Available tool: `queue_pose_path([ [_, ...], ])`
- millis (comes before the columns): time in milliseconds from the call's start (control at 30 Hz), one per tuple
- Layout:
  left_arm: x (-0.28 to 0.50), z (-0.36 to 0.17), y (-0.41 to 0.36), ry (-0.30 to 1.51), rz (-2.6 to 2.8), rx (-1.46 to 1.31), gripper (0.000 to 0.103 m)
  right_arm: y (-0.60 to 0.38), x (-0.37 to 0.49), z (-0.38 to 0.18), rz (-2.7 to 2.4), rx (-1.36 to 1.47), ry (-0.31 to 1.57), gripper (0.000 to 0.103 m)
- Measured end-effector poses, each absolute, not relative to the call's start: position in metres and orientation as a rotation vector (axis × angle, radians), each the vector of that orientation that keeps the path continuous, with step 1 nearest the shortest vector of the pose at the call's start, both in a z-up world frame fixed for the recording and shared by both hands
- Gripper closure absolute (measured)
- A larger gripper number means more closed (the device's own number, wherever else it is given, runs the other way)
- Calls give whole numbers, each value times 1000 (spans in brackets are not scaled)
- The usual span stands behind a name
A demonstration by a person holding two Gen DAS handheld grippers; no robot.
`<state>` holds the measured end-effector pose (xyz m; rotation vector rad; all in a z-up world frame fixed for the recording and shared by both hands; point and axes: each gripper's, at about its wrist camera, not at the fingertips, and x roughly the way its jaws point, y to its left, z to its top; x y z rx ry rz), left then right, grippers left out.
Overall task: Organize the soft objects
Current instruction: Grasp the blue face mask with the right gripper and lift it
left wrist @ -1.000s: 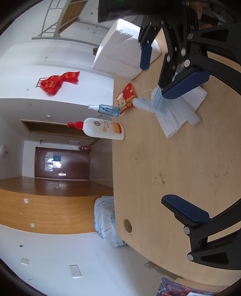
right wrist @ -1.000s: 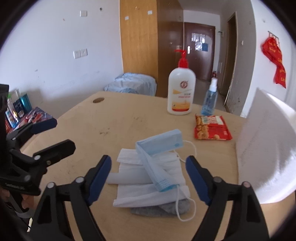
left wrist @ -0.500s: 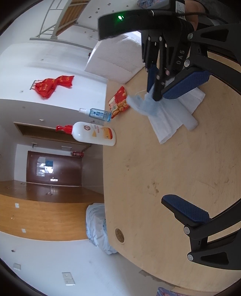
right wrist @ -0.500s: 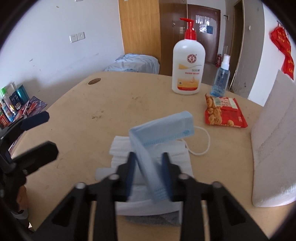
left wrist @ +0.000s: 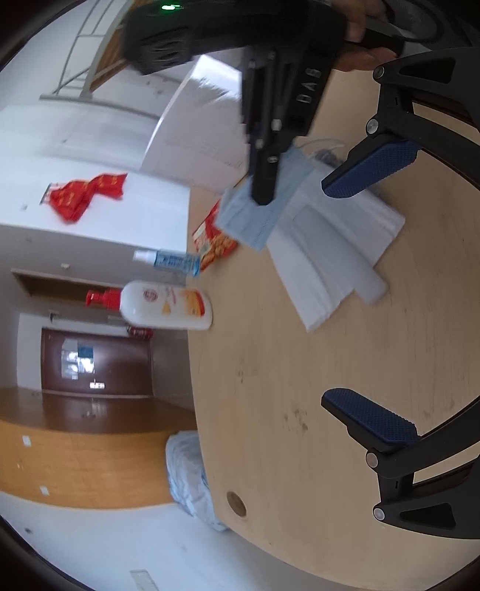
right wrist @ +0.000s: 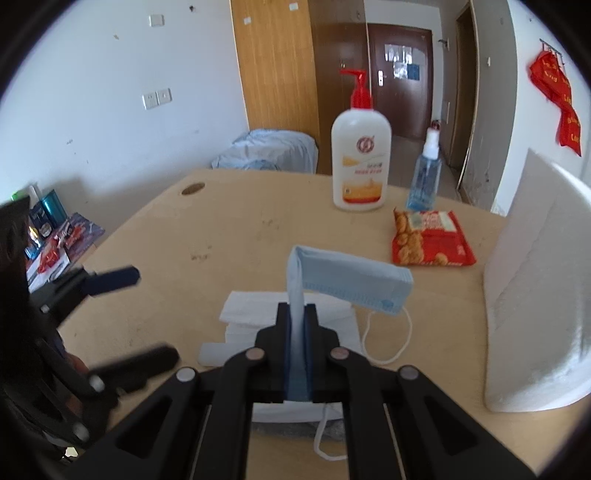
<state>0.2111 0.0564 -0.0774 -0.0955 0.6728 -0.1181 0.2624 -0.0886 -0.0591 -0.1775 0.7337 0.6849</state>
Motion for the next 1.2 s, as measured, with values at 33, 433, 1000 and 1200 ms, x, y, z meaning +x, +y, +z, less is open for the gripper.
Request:
queue_pose_path([
  [33, 211, -78, 52, 675, -127, -87, 0, -91, 262, -56, 682, -173, 725, 94],
  [433, 230, -91, 25, 731, -234, -60, 0, -111, 265, -46, 701, -132, 688, 94],
  [1000, 253, -112, 27, 857, -202, -41, 26, -121, 268, -45, 751, -90, 680, 94],
  [1200, 258, -121, 26, 904, -197, -26, 43, -121, 268, -45, 756, -86, 677, 94],
])
